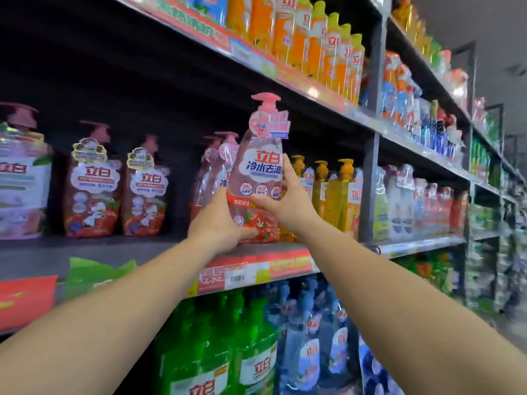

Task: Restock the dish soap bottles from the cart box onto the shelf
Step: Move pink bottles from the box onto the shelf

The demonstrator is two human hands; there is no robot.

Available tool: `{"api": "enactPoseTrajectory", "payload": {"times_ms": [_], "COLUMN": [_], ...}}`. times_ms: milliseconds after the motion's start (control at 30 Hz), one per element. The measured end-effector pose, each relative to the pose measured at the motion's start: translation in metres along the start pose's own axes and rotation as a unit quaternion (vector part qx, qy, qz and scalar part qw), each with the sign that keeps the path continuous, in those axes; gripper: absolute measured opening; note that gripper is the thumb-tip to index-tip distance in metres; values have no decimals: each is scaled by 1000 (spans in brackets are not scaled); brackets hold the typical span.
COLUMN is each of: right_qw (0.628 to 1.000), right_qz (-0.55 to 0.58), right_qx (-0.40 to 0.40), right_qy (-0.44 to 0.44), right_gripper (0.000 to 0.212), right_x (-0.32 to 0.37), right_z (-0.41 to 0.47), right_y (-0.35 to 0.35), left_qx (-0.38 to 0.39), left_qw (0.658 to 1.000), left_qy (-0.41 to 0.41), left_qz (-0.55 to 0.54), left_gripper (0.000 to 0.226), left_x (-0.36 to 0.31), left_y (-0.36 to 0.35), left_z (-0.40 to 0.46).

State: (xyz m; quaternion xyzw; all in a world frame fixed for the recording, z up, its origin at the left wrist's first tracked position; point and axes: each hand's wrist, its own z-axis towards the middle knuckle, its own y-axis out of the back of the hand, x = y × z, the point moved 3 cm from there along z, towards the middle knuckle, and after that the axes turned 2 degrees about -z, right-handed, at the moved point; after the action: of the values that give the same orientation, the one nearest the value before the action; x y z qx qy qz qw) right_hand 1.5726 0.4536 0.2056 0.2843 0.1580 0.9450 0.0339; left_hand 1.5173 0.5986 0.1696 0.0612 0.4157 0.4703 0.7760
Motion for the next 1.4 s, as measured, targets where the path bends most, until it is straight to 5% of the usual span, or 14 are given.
{"api": "enactPoseTrajectory", "payload": {"times_ms": [233,500,600,1167,1300,1400], "right_qw": [997,986,988,994,998,988], "right_qz": [42,20,16,13,-16,-129], "right_qx": [65,165,141,84,-1,-75], "right_qy": [-23,-28,-56,-69,-57,-26], "right_gripper": [84,98,98,87,91,79], "right_x": [-72,-121,-140,-156,-134,-93], "right_z": [12,24,24,13,3,-9], "right_y": [0,19,29,29,26,12], "left_qx": [4,34,59,65,77,12], "left_qw": [984,983,982,988,987,985], "left_qy": [97,122,117,79,68,56], "left_qz": [147,133,134,116,123,162], "left_gripper": [101,88,69,67,71,79], "left_x": [0,-2,-5,-7,-18,-21], "left_y": [-44,-74,-83,-90,-75,-31], "left_z": [16,36,43,40,30,9]}}
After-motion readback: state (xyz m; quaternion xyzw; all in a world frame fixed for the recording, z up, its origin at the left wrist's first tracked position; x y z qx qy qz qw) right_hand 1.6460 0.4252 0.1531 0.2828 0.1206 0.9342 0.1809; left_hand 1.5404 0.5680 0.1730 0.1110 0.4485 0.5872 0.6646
